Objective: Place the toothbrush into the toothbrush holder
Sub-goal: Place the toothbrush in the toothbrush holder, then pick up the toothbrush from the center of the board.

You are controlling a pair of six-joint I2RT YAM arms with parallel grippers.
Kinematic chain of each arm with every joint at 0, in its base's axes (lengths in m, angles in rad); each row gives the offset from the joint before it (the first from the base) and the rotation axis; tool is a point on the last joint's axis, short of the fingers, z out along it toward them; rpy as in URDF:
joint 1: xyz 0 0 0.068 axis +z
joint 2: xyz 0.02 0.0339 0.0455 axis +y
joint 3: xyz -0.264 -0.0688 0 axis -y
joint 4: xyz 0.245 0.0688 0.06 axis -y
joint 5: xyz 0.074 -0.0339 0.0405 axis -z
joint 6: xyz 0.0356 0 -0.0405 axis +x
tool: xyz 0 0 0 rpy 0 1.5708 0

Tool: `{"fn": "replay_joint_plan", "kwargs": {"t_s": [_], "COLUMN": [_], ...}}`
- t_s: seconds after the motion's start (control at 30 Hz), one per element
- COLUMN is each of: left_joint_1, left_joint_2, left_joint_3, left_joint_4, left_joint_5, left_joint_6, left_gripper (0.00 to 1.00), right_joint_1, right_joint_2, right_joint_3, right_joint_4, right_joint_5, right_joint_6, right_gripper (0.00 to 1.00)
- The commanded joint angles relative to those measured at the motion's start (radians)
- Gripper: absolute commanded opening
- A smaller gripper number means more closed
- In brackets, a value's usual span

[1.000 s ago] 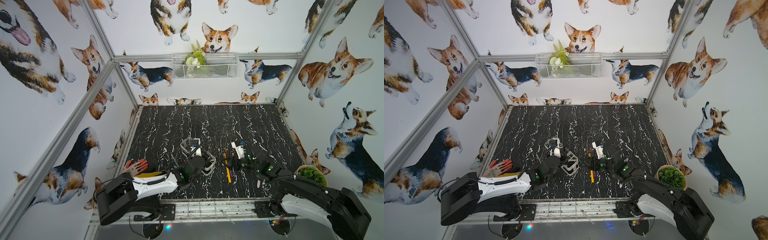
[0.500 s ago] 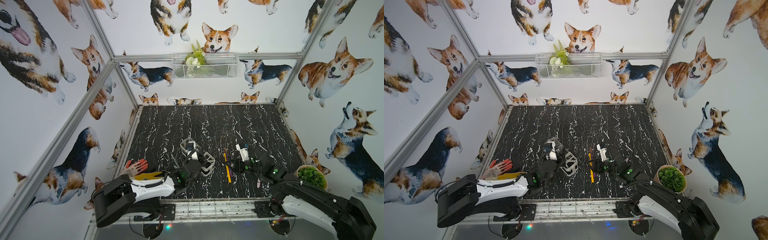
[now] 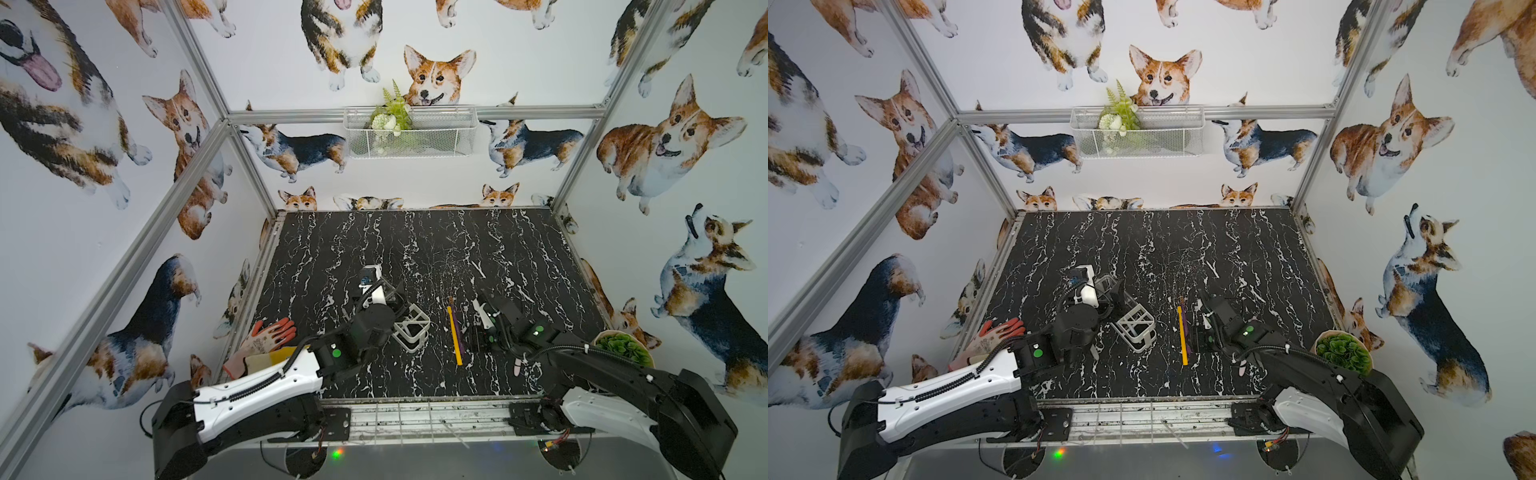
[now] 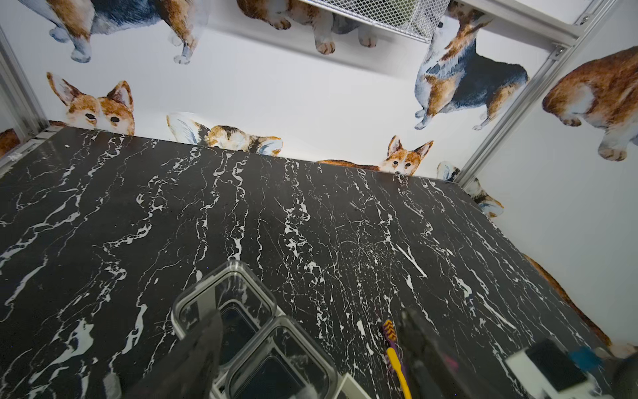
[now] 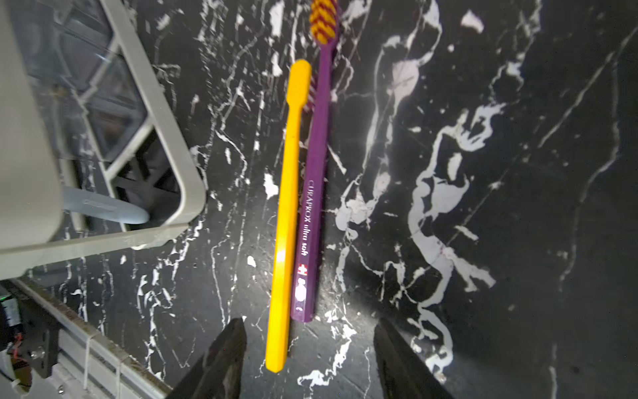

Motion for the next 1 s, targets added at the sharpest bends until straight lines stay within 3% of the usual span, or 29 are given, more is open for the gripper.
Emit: {"fn": "replay_joint_plan", "kwargs": {"t_s": [0.0,0.3,0.57,0.83,0.97], "left_joint_1": [-0.002,-0.002,-0.002,-0.001,-0.001], "left_joint_2": [0.003,0.014,0.002,-0.011,-0.01], "left_joint_3": [0.075,0.083,0.099,0.074,0.071], "left_joint_4": [-0.311,-0.367,-0.392,-0.36,-0.36], "left_joint_5": [0.06,0.159,0.148,0.148,0.149], "left_joint_6": [-0.079,-0.112,-0.094,-0.086,-0.093], "left_gripper": [0.84,0.84,0.81,0.79,0.79], "right_joint_1": [0.002,0.003,0.002,0.019,0.029], "right_joint_2": [0.088,0.248,0.291,0.343,0.368], "right_joint_3": [0.022,0.062,0.069,0.088,0.098], "right_joint_4": [-0.014,0.046,0.049,0.04,0.039], "right_joint_5": [0.019,0.039,0.068,0.078,0.086], "right_joint_6": [-0.004,-0.038,-0.035,-0.039,-0.035], "right_gripper": [0.6,0.52,0.34,0.31,0.17]}}
